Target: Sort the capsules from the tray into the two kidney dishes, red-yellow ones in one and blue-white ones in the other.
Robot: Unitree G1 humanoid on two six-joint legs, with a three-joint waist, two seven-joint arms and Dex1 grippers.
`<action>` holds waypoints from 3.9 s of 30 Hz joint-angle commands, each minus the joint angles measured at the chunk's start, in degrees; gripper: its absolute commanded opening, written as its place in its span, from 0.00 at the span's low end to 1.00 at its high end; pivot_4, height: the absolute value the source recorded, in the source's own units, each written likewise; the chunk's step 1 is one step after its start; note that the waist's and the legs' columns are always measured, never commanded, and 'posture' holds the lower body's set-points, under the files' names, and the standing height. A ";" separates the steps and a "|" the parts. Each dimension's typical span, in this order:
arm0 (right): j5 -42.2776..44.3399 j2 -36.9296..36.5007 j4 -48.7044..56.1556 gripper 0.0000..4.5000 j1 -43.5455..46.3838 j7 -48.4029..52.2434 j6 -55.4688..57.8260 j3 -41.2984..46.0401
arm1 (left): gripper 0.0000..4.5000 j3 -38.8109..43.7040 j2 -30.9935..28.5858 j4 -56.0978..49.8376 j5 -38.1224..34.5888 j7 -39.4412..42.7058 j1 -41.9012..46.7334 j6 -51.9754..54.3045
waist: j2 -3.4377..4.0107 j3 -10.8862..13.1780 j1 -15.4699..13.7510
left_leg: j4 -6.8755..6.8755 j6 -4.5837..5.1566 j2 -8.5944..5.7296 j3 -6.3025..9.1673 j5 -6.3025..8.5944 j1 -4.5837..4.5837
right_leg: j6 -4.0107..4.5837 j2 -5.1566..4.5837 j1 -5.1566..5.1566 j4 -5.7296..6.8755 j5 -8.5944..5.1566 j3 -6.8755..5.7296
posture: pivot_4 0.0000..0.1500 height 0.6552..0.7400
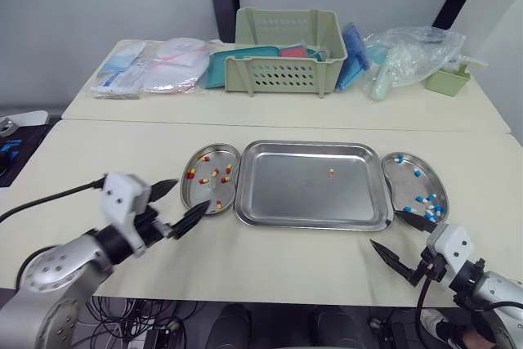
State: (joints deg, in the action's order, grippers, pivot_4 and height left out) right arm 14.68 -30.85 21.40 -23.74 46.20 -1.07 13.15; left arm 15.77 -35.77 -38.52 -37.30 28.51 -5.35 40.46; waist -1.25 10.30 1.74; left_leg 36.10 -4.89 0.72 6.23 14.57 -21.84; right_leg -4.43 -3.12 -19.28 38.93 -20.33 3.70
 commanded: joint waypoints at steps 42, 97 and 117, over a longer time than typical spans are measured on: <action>-2.23 4.02 10.69 1.00 -2.20 -12.48 3.71 -7.92 | 0.74 -35.78 40.77 67.34 33.38 -4.33 47.73 -15.55 | 0.05 -0.03 -0.09 | 0.21 -0.04 -0.12 0.03 -0.03 -0.14 | -0.07 0.00 -0.02 0.01 0.02 -0.03 | 1.00 1.00; 6.27 -4.52 -1.29 1.00 20.32 10.53 2.66 -16.88 | 0.01 3.95 -10.76 6.83 10.32 12.81 16.23 15.22 | -0.10 0.09 0.03 | 0.21 -0.01 -0.02 0.14 -0.01 -0.11 | -0.05 0.01 -0.02 0.03 0.02 -0.11 | 1.00 1.00; 4.63 0.25 0.55 1.00 23.75 6.52 1.90 -18.12 | 0.01 1.23 -12.66 11.02 10.56 11.81 15.04 12.37 | -0.08 0.10 0.08 | 0.19 -0.01 -0.01 0.13 -0.01 -0.12 | -0.05 0.01 -0.05 0.04 0.02 -0.11 | 1.00 1.00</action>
State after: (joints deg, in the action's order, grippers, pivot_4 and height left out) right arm 19.09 -30.92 19.73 -0.94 53.23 1.40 -4.83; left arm 16.63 -47.30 -27.06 -26.68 40.60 9.66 53.47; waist -1.33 10.40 1.82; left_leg 36.29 -4.89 0.71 6.36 14.56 -21.95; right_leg -4.48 -3.11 -19.33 38.98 -20.30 3.59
